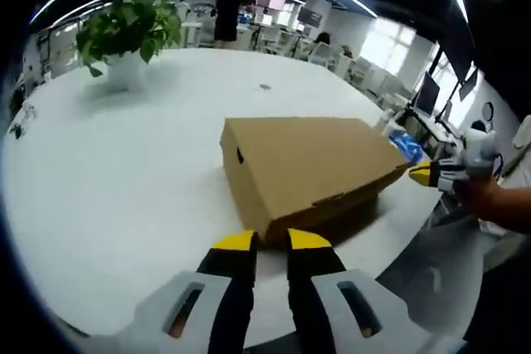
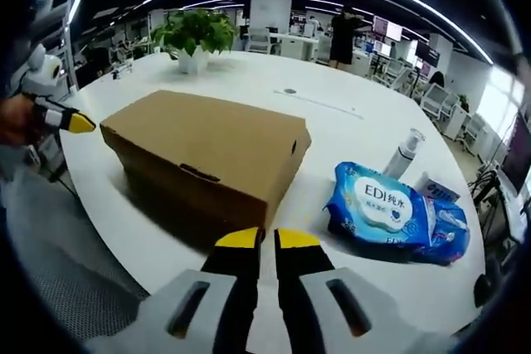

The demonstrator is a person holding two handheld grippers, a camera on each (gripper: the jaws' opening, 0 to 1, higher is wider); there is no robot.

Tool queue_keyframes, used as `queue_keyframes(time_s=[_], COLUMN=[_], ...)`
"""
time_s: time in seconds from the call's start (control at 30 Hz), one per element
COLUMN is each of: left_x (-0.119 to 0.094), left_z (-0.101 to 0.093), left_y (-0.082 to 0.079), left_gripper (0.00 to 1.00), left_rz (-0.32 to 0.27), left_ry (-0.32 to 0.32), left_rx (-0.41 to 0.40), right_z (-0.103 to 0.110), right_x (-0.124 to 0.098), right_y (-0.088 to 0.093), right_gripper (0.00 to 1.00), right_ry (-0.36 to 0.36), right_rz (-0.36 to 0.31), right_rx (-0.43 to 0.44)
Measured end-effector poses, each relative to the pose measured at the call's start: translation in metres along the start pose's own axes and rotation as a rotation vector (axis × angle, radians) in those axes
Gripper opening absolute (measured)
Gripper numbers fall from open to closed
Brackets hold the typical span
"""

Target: Operate the shoe box by opening the lid, removing the specified soft item, and placing it in the target area until the item is outside and the box remains undamaged.

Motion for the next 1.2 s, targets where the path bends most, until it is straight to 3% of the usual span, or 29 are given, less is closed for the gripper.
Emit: queue_keyframes(time_s=[0.1,0.2,0.37,0.7,1.2], left_x=[-0.005,0.001,0.021,0.034,0.04], left_z=[-0.007,-0.014,-0.011,-0.007,-0.012], left_y=[-0.022,-0.031,-0.025,-0.005,-0.003], left_gripper=[0.1,0.1,0.1,0.1,0.15], left_rz=[-0.066,-0.078,-0.027,0.039,0.057], left_ry=[0.004,0.021,0.017,0.01,0.025], left_rx=[0.073,0.11,0.104,0.101,0.162], right_z=[0.001,0.002,0.003,0.005,0.003], right_x=[-0.009,-0.009,0.007,0.017,0.02], right_y=[-0.019,-0.032,-0.033,-0.012,-0.009], right_gripper=[0.06,0.06,0.06,0.05,0.07], right_ry=[0.002,-0.004,-0.014,-0.033,-0.055], right_rz=[-0.058,-0.088,-0.082,-0.041,-0.019], right_rx=[-0.012,-0.023,-0.033,-0.019,-0.022])
Point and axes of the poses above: the point that each gripper's makers call its tool centre point, and the gripper's own axes: x roughly forward along the fingers, z roughly to its left, y roughly out of its underside, the point moved 8 cm from there along -x, roughly backward along the fingers, and after that the axes turned 4 degrees about x, right-handed, at the moved point
